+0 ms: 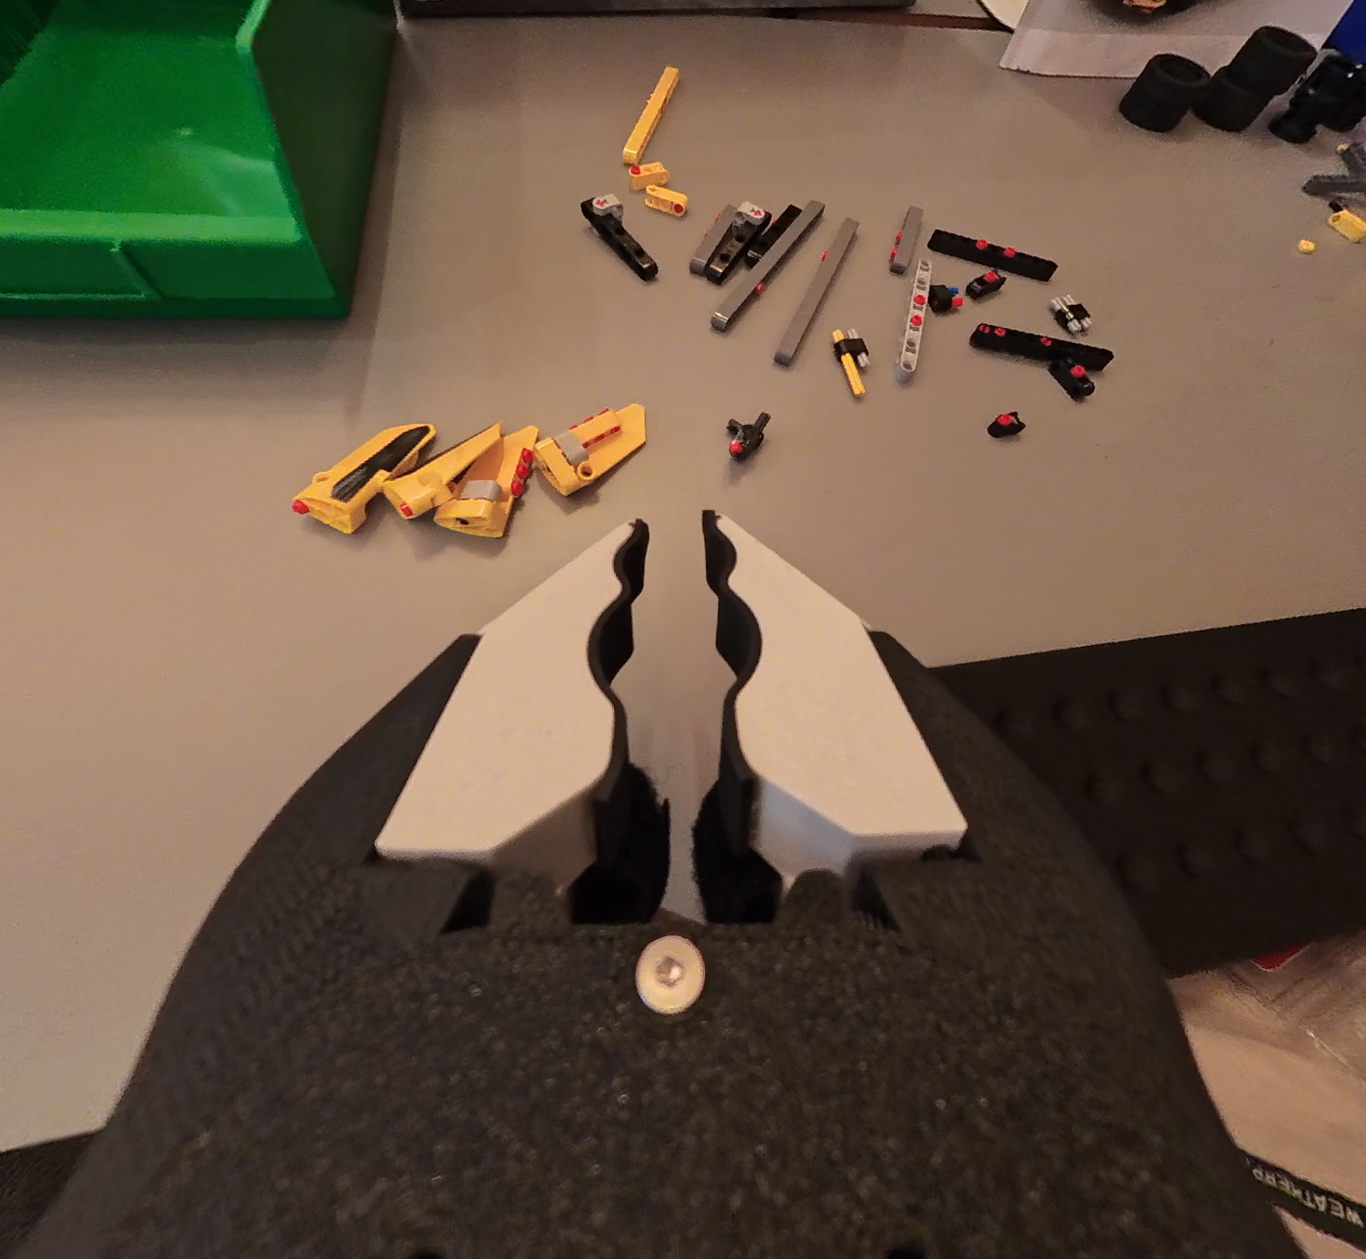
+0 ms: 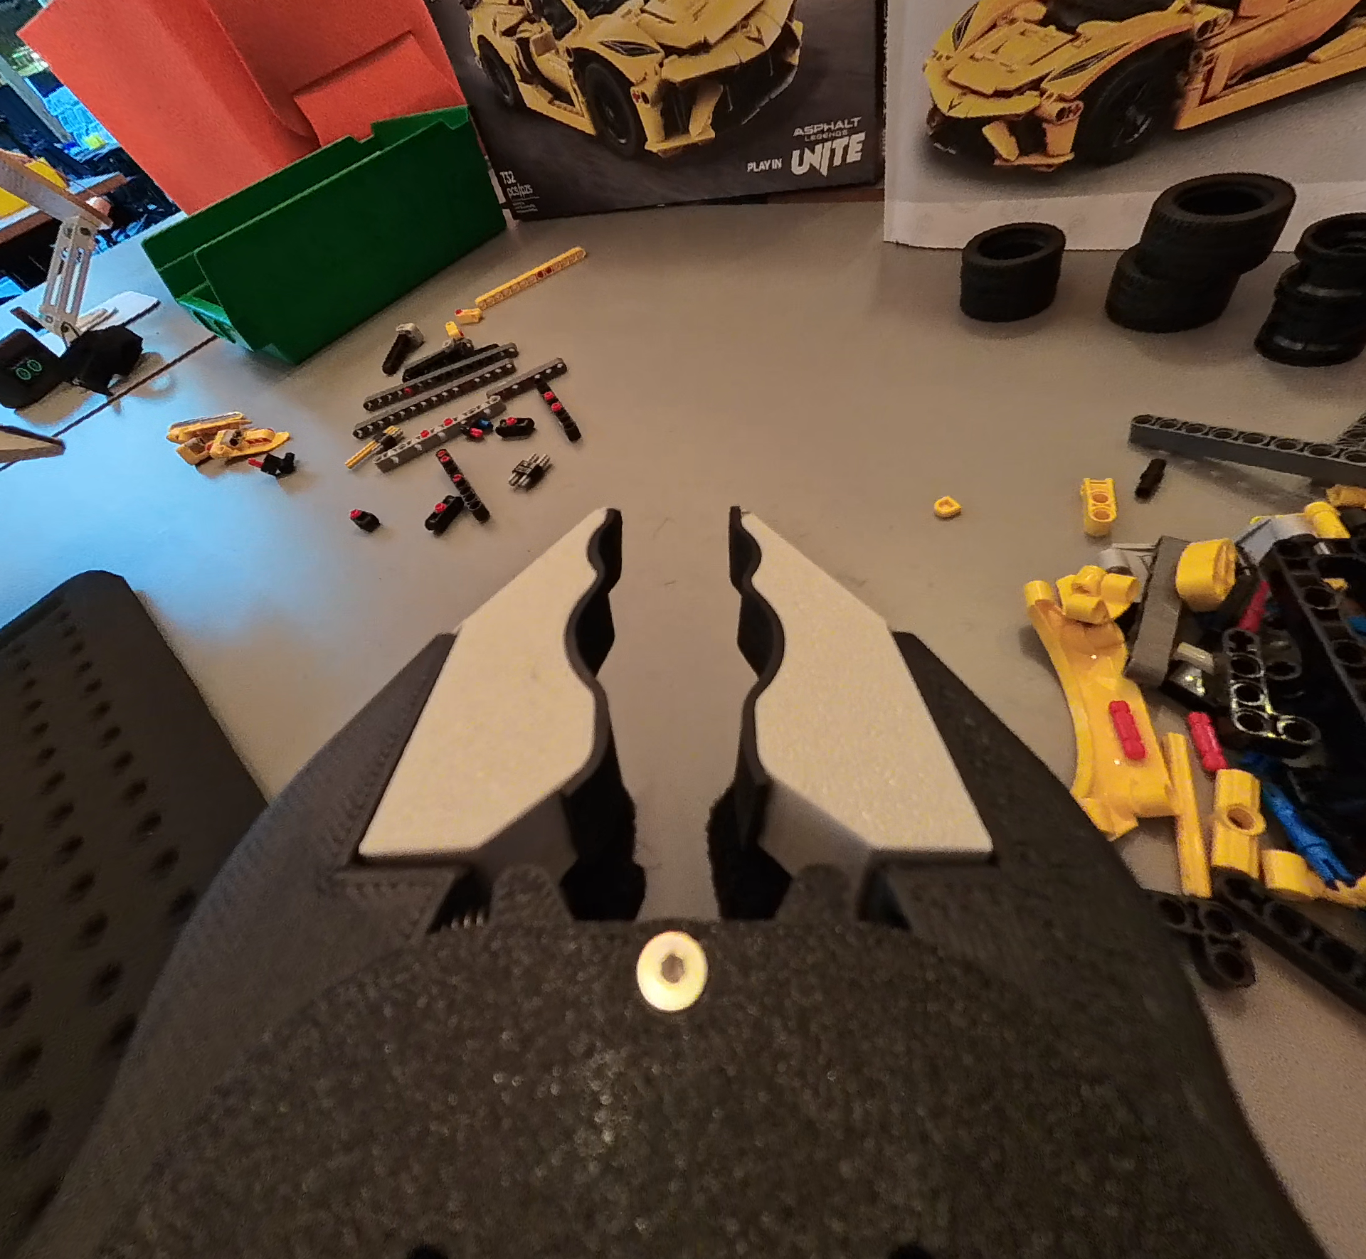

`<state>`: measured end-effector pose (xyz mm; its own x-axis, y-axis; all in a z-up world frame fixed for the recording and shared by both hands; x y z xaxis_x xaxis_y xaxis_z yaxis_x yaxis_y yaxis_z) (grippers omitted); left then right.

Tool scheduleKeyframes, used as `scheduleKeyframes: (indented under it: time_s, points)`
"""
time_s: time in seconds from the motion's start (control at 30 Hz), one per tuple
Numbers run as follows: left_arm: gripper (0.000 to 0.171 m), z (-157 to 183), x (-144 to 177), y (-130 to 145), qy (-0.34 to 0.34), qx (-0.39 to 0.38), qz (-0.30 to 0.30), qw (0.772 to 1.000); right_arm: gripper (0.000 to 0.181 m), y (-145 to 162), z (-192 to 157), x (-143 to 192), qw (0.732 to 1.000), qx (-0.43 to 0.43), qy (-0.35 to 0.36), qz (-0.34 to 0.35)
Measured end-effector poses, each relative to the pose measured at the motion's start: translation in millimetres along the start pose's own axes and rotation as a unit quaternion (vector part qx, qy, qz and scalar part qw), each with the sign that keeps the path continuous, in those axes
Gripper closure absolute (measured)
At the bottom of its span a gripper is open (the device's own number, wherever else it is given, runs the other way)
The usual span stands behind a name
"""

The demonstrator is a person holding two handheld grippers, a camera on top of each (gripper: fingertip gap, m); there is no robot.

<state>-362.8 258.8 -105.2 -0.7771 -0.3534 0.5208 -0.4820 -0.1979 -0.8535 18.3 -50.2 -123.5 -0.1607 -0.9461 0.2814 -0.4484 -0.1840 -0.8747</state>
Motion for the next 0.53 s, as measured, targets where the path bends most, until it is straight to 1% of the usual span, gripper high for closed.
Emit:
scheduleKeyframes:
  time_s: [0.53]
  points:
    - [0.156, 17.5, -27.5, 2.7, 0.034, -0.018, -0.028, 0.999, 0.153, 2.0, 0.4, -1.5, 1.000, -0.007, -0.009, -0.008]
Point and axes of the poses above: each gripper's, where its closed fingertips meet, x back along the fingers, y out of its underside, z = x × y across the jaws, the point moved 9 cm from there along x, back along the fingers, and after that the axes turned 8 degrees about -x, right-handed, at the moved point
